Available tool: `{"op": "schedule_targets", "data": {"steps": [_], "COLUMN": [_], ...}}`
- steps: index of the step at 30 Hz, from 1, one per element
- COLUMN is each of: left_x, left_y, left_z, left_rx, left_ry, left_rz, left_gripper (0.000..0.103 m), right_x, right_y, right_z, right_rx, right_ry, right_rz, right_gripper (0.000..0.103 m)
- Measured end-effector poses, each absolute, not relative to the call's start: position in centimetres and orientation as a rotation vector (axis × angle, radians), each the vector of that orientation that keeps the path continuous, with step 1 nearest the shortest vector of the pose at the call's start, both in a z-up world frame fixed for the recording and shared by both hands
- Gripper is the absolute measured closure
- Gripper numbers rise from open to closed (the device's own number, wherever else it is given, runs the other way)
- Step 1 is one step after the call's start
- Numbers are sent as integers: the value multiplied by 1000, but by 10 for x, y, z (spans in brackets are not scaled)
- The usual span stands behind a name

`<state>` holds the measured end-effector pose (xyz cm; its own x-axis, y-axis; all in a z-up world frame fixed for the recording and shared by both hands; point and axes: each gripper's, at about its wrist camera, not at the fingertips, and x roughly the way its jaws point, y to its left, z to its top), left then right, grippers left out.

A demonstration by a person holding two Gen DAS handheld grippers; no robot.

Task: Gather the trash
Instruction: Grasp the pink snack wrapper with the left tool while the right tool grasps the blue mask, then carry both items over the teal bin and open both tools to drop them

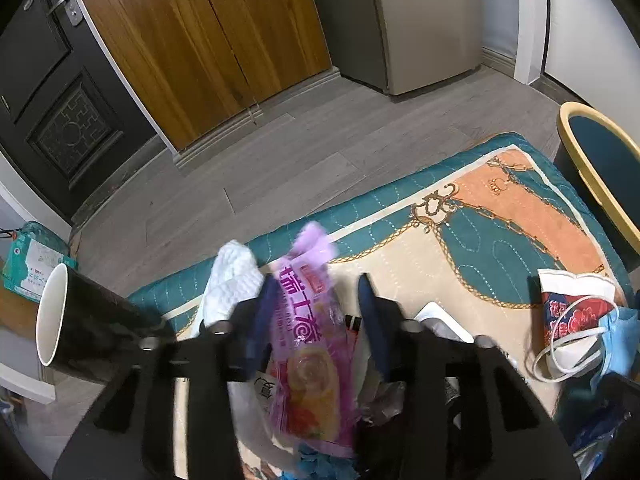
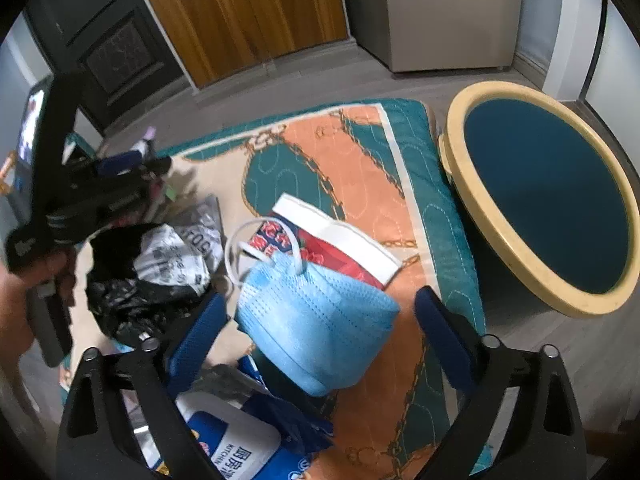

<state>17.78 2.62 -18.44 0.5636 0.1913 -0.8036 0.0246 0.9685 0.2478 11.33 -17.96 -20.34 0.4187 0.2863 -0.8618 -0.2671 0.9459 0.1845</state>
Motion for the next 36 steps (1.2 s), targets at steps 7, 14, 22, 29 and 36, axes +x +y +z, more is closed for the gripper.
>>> {"op": "schedule_targets", "data": {"steps": [7, 14, 22, 29, 36], "left_x": [173, 159, 133, 115, 109], "left_y": [29, 41, 38, 27, 8], "left_z": [-174, -144, -95, -59, -37], "left_rx": [251, 160, 39, 23, 35], "left_ry": [950, 887, 765, 679, 613], "left_rz": [103, 87, 17, -20, -60], "left_gripper": [92, 94, 94, 94, 94], "right_x": [108, 99, 90, 86, 90], "right_y": [-175, -172, -173, -186, -200], "right_z": [-202, -175, -142, -103, -75], "right_rx": [-5, -3, 25, 105, 143], "right_ry": [1100, 1017, 933, 847, 779], "right_rz": [375, 407, 462, 486, 481], "right_gripper": [62, 88, 94, 95, 95]}}
